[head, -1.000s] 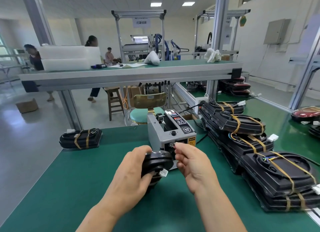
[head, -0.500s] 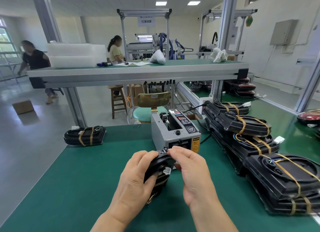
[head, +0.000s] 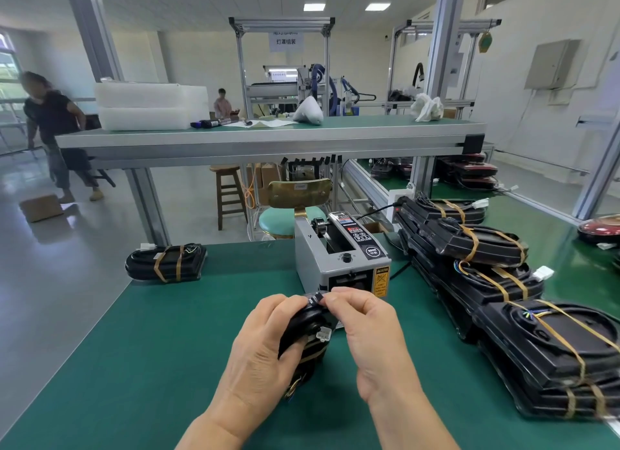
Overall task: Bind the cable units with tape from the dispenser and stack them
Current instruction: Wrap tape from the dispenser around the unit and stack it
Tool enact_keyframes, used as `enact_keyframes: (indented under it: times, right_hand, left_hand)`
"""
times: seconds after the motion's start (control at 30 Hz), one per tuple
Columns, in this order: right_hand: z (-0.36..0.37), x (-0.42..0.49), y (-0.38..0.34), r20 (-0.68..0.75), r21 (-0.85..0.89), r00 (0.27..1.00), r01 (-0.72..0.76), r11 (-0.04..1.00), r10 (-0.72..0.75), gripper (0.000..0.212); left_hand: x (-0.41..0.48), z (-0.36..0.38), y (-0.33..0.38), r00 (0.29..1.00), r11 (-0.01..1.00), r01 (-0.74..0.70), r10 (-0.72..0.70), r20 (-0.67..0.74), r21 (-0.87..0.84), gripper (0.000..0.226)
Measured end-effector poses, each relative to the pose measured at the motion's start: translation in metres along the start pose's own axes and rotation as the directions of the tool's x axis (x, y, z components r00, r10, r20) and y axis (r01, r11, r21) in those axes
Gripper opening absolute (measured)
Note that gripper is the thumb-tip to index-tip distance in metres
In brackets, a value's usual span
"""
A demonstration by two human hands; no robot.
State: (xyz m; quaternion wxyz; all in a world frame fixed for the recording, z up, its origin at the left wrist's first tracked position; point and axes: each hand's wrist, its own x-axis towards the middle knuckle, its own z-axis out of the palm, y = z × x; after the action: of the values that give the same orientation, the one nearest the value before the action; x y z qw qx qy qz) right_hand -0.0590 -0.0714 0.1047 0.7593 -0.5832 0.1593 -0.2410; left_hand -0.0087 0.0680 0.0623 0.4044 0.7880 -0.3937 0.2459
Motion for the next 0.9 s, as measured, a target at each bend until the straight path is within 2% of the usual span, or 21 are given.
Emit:
enact_keyframes:
  times: [0.43, 0.6, 0.73, 0.9]
  right_hand:
    - [0.001, -0.006, 0.0, 0.002, -0.087, 0.999, 0.054, 0.995, -0.054, 0.025]
    - [0.0, -0.005, 0.005, -0.027, -0.108, 0.997, 0.071, 0.992, -0.074, 0.024]
    - [0.001, -0.003, 0.011, -0.062, -0.205, 0.987, 0.13, 0.97, -0.146, 0.02]
    - [0.002, -0.001, 0.016, -0.073, -0.353, 0.96, 0.23, 0.907, -0.272, 0.024]
  left_hand:
    - [-0.003, -0.001, 0.005, 1.0, 1.0, 0.028, -0.028, 0.012, 0.004, 0.059]
    - [-0.003, 0.0, 0.005, 0.999, 0.999, 0.042, -0.042, 0.017, 0.0, 0.064]
    - [-0.003, 0.0, 0.006, 0.999, 0.999, 0.039, -0.04, 0.018, 0.01, 0.057]
    - [-0.002, 0.0, 0.007, 0.999, 0.999, 0.041, -0.041, 0.028, 0.032, 0.06]
